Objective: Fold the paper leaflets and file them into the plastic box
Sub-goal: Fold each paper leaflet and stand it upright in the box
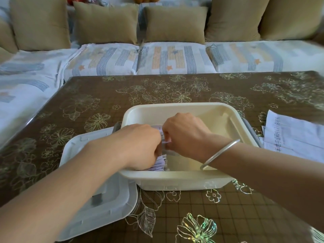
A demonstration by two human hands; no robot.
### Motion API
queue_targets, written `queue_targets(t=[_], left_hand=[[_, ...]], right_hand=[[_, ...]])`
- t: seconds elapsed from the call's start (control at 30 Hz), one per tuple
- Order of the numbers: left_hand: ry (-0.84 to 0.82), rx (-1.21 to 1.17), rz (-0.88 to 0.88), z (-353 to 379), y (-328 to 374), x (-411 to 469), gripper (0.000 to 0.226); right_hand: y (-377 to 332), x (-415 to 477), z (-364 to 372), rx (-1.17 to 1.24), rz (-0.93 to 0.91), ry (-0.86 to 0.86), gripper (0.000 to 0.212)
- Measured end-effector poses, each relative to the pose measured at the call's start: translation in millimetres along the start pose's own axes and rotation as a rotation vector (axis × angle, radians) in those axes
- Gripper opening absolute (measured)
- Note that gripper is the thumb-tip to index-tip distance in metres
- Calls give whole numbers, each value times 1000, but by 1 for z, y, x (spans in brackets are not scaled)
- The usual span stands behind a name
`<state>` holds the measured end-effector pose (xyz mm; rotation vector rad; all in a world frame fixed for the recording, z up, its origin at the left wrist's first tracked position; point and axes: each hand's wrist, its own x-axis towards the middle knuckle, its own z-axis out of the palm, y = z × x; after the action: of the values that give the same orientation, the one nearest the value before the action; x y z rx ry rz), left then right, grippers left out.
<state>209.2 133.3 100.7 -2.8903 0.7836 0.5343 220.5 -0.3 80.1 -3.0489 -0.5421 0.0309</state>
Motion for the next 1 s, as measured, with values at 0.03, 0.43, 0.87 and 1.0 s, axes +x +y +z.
queue_targets(t=[0.03,0.43,0.87,1.0], left_hand=[[10,4,-5,0,0,1,29],[538,-295,-47,-17,-25,-45,30],[715,-552,53,9,34,-56,30],[864,-589,85,16,91,-53,23]], right_hand=[[-4,0,0,-24,-19,8,15],[-4,10,10,298,-51,-125,8],[69,-117,-20,608,208,552,9],[110,-178,17,513,444,640,13]])
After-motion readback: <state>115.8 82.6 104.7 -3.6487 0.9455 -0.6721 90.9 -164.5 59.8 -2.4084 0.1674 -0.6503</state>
